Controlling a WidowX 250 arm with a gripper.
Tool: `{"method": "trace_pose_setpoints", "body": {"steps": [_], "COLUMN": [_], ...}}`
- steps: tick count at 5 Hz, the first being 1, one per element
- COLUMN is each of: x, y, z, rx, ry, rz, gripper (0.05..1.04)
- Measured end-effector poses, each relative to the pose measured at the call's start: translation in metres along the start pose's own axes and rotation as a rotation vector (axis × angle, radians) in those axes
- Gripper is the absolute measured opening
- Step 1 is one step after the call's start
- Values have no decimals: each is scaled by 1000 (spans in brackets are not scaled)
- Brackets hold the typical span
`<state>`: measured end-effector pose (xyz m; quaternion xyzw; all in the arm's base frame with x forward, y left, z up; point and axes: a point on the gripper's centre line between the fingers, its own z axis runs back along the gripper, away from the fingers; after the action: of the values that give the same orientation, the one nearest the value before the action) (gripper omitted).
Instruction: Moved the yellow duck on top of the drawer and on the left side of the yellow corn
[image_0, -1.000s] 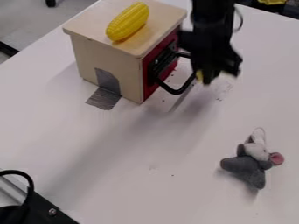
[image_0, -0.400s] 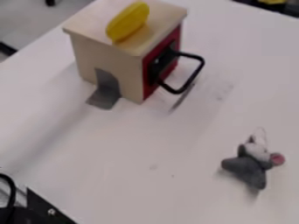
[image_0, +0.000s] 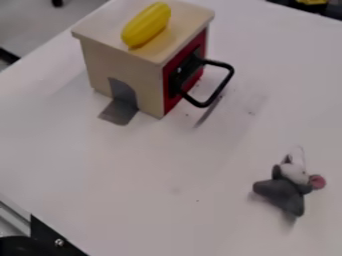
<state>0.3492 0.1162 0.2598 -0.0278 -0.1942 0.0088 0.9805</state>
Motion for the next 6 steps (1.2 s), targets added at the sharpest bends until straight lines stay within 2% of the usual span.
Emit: {"method": "trace_pose_setpoints", "body": {"steps": [1,4,6], "x": [-13,-79,-94], "y": [23,51,66], "z": [-5,-88,-105], "rx": [26,127,136], "ry": [33,247,308], "rz": [33,6,31], "gripper": [98,98,98]}}
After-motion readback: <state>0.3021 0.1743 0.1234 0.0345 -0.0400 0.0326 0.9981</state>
